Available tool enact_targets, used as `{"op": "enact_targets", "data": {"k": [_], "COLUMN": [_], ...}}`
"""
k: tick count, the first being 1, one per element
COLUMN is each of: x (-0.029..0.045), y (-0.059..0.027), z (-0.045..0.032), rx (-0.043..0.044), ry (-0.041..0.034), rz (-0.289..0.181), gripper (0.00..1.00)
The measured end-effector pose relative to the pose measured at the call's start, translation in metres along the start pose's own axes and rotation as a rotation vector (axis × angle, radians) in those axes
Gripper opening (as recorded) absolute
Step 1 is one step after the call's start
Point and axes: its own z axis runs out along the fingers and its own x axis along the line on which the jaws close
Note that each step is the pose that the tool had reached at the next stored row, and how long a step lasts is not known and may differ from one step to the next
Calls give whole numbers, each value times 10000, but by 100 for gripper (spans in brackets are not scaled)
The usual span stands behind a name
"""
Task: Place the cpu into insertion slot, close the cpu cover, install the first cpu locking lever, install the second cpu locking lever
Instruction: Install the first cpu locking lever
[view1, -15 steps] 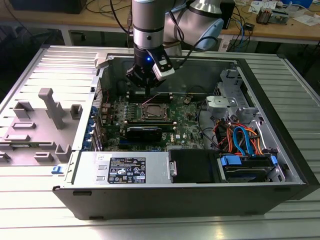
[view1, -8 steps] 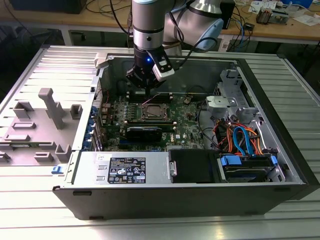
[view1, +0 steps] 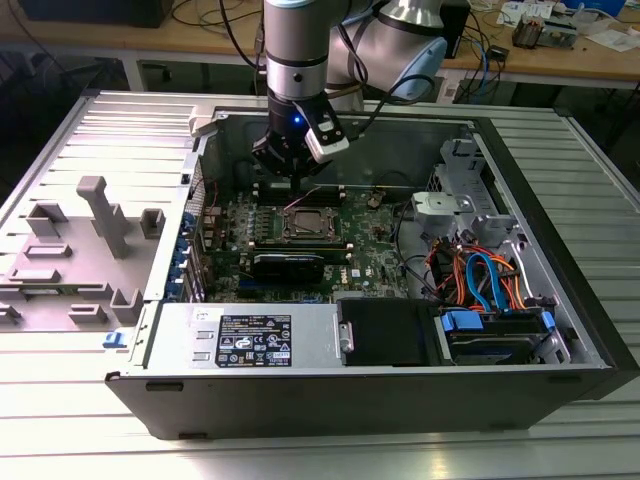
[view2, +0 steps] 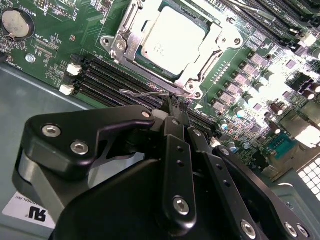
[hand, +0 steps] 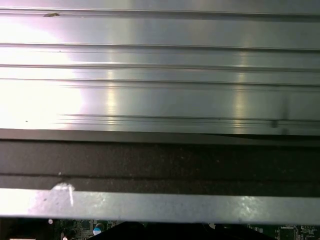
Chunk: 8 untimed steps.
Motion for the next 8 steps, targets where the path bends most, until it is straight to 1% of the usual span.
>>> {"op": "enact_targets", "data": {"k": [4, 8], "x": [-1, -26], "y": [-2, 1], "z": [2, 8], "rx": [1, 10], "ry": [1, -1], "rz": [-1, -1], "gripper": [11, 11]}}
